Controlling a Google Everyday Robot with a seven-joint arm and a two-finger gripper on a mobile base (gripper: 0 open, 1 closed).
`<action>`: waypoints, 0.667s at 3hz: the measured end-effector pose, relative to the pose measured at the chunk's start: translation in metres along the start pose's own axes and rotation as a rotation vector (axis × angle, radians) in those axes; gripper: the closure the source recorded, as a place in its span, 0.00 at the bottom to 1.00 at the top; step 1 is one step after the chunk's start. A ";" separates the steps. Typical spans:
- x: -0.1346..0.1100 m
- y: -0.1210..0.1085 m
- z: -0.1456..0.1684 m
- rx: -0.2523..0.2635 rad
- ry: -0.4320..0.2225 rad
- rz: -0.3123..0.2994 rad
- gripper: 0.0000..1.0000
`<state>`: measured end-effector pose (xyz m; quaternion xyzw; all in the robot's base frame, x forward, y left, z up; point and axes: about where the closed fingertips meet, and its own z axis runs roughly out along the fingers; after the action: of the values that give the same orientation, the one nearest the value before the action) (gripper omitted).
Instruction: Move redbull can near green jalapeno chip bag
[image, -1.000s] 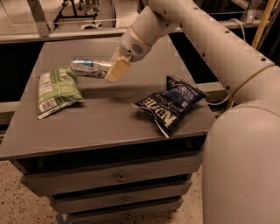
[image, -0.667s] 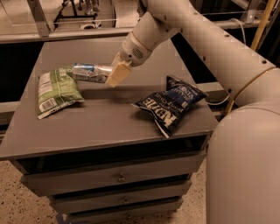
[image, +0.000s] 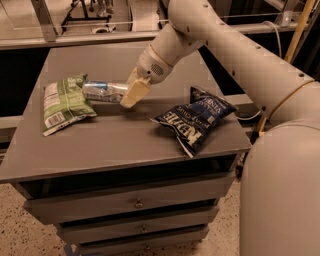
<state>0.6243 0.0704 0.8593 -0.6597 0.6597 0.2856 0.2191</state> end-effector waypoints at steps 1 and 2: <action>0.008 0.000 0.002 0.004 -0.002 0.013 0.82; 0.027 -0.004 -0.008 0.038 0.020 0.062 0.58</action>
Offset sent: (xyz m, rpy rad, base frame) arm 0.0090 -0.0568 -0.0152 -0.0627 0.0152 -0.1496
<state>0.6281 0.0452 0.8465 -0.6374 0.6874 0.2731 0.2159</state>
